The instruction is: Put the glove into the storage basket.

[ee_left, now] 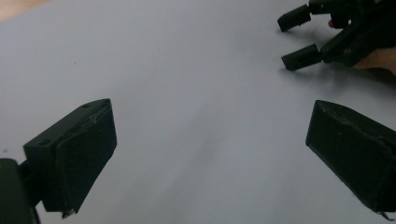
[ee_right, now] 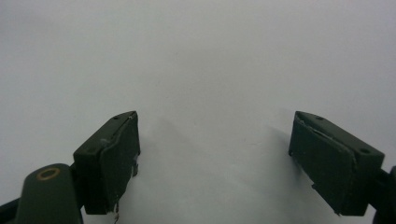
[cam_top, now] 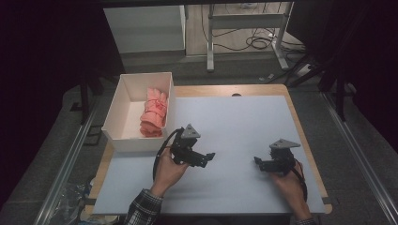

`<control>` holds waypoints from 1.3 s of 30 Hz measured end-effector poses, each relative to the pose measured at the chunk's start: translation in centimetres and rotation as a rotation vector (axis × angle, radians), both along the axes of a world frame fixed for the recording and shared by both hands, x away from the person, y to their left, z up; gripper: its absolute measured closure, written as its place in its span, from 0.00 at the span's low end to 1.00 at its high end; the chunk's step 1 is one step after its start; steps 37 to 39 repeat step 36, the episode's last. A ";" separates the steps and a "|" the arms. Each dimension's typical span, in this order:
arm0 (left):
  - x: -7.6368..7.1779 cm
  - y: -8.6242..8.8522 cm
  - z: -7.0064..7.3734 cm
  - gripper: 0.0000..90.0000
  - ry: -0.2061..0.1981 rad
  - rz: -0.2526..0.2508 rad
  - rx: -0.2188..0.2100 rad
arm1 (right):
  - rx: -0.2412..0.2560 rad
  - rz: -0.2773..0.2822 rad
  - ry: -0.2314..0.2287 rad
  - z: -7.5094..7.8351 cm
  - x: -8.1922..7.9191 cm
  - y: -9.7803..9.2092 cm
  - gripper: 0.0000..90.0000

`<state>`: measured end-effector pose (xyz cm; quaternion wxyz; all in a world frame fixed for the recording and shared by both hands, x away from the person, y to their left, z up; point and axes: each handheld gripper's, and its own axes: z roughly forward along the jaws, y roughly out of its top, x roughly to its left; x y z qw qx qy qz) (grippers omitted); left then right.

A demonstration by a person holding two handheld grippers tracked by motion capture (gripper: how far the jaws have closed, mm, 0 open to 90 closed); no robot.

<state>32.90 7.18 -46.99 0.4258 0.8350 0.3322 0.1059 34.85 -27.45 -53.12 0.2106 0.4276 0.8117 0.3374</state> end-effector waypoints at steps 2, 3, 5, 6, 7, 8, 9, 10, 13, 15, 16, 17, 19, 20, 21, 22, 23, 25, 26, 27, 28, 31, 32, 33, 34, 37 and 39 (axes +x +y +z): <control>-0.1 -0.1 -0.9 0.02 0.008 -0.002 0.006 | 0.000 0.001 0.001 0.0 0.0 0.0 0.19; -0.1 -0.2 -1.4 0.02 0.012 -0.002 0.010 | -0.001 0.001 0.001 0.0 0.0 0.0 0.19; -0.1 -0.2 -2.2 0.02 0.021 -0.004 0.015 | -0.001 0.001 0.001 0.0 0.0 0.0 0.18; -0.2 -0.3 -2.7 0.02 0.026 -0.003 0.019 | -0.001 0.001 0.001 0.0 0.0 0.0 0.19; -0.2 -0.3 -3.0 0.02 0.029 -0.002 0.022 | -0.001 0.001 0.001 0.0 0.0 0.0 0.18; -0.3 -0.3 -3.4 0.02 0.032 0.000 0.026 | -0.001 0.001 0.001 0.0 0.0 0.0 0.18; -0.3 -0.3 -3.9 0.02 0.038 0.001 0.030 | -0.001 0.001 0.001 0.0 0.0 0.0 0.19; -0.4 -0.3 -4.2 0.02 0.041 0.004 0.033 | -0.001 0.001 0.001 0.0 0.0 0.0 0.19; -0.5 -0.3 -5.0 0.02 0.043 0.010 0.043 | -0.001 0.001 0.001 0.0 0.0 0.0 0.18; -0.6 -0.3 -5.5 0.02 0.047 0.013 0.050 | 0.000 0.001 0.001 0.0 0.0 0.0 0.19; -0.7 -0.3 -5.8 0.02 0.047 0.013 0.059 | -0.001 0.001 0.001 0.0 0.0 0.0 0.18; -0.7 -0.3 -5.9 0.02 0.047 0.016 0.065 | -0.001 0.001 0.001 0.0 0.0 0.0 0.19; -0.8 -0.3 -6.4 0.02 0.051 0.019 0.076 | 0.000 0.001 0.001 0.0 0.0 0.0 0.19; -0.8 -0.3 -6.7 0.02 0.054 0.021 0.078 | -0.001 0.001 0.001 0.0 0.0 0.0 0.18; -0.8 -0.3 -6.8 0.02 0.056 0.022 0.080 | 0.000 0.001 0.000 0.0 0.0 0.0 0.19; -0.8 -0.3 -7.0 0.02 0.058 0.022 0.084 | 0.000 0.000 0.000 0.0 0.0 0.0 0.19; -0.8 -0.4 -7.2 0.02 0.058 0.023 0.093 | -0.001 0.001 0.001 0.0 0.0 0.0 0.18; -0.9 -0.5 -7.5 0.02 0.060 0.026 0.112 | 0.000 0.001 0.001 0.0 0.0 0.0 0.19; -0.9 -0.5 -7.5 0.02 0.052 0.022 0.118 | -0.001 0.000 0.001 0.0 0.0 0.0 0.19; -0.9 -0.6 -7.5 0.02 0.051 0.025 0.122 | 0.000 0.001 0.000 0.0 0.0 0.0 0.19; -0.9 -0.7 -7.5 0.02 0.052 0.027 0.130 | -0.001 0.000 0.001 0.0 0.0 0.0 0.19; -1.0 -0.9 -7.6 0.00 0.041 0.019 0.159 | 0.000 0.000 0.000 0.0 0.0 0.0 0.19; -1.0 -0.9 -7.6 0.00 0.043 0.019 0.157 | -0.001 0.001 0.001 0.0 0.0 0.0 0.19; -1.0 -0.9 -7.6 0.00 0.043 0.019 0.157 | -0.001 0.001 0.001 0.0 0.0 0.0 0.19; -1.0 -0.9 -7.6 0.00 0.043 0.019 0.156 | -0.002 0.000 0.000 0.0 0.0 0.0 0.18; -1.0 -0.9 -7.6 0.00 0.041 0.020 0.158 | -0.002 0.001 0.000 0.0 0.0 0.0 0.18; -1.0 -0.9 -7.6 0.00 0.041 0.020 0.158 | -0.002 0.001 0.000 0.0 0.0 0.0 0.18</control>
